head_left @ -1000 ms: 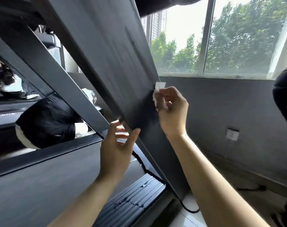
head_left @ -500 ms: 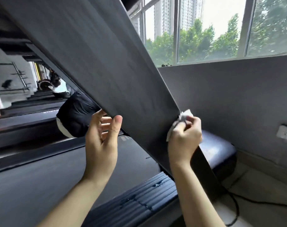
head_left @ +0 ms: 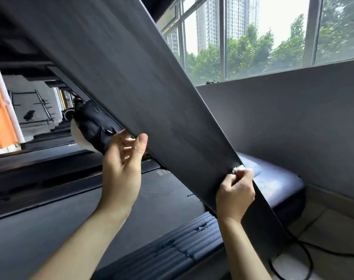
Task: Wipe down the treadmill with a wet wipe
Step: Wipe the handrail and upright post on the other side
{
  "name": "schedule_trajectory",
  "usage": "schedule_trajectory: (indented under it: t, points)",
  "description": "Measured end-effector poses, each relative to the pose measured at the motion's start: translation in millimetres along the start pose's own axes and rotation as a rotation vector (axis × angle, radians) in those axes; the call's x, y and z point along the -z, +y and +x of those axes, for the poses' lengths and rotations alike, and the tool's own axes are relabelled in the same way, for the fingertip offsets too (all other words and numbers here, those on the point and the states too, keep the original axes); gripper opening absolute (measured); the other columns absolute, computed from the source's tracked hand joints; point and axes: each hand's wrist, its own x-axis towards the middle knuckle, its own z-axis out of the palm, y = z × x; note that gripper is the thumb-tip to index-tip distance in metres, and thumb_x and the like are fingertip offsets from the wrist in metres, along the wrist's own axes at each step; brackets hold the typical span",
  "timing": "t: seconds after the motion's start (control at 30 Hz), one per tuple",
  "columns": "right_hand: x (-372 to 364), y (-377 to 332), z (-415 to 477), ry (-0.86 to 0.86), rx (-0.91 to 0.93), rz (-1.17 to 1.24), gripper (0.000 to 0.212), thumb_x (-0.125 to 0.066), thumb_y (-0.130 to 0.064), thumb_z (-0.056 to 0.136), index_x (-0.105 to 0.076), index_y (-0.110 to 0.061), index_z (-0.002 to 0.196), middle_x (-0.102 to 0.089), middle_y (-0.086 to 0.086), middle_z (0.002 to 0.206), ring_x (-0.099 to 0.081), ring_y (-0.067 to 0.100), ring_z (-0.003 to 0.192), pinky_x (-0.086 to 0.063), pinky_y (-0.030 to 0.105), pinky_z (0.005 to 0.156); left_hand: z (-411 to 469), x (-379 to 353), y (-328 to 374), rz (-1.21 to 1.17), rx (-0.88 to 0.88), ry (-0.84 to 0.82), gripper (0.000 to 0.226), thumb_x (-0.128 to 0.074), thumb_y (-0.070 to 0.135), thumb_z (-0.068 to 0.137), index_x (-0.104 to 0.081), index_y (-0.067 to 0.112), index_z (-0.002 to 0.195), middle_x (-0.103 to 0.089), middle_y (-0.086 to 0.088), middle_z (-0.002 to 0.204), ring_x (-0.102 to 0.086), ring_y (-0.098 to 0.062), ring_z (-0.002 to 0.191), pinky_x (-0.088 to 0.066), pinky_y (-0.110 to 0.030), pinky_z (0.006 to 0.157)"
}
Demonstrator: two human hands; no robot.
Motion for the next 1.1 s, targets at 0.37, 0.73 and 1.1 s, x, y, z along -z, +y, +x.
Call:
schedule_trajectory:
  t: [0.37,0.73,1.1]
  points:
    - [-29,-142,-42,-0.041,0.440,0.301,0.006,-0.061,-0.006,0.090,-0.066,-0.009,0.091,-0.061,0.006,0.083,-0.055,0.022,0.073,-0.035,0.027,0.064,2,6,3,0.036,0.057,-0.023,0.023,-0.064,0.041,0.099,-0.069,0.021,0.108,-0.073,-0.002,0.100,-0.065,-0.008,0.090,-0.051,-0.028,0.081]
    - [-17,-78,-47,0.039,0.203,0.216,0.009,-0.059,-0.012,0.085,-0.066,-0.012,0.091,-0.070,0.004,0.081,-0.065,0.027,0.073,-0.039,0.028,0.063,-1,1,7,0.050,0.041,-0.001,0.026,-0.061,0.037,0.102,-0.068,0.015,0.114,-0.074,0.001,0.107,-0.068,-0.004,0.092,-0.049,-0.013,0.079]
    - [-29,-15,-60,0.133,0.269,0.046,0.019,-0.055,-0.016,0.086,-0.055,-0.028,0.101,-0.068,-0.002,0.081,-0.063,0.025,0.067,-0.034,0.028,0.056,3,3,-2,0.024,0.037,0.004,0.034,-0.064,0.039,0.100,-0.068,0.011,0.117,-0.072,-0.012,0.114,-0.068,-0.012,0.092,-0.053,-0.023,0.078]
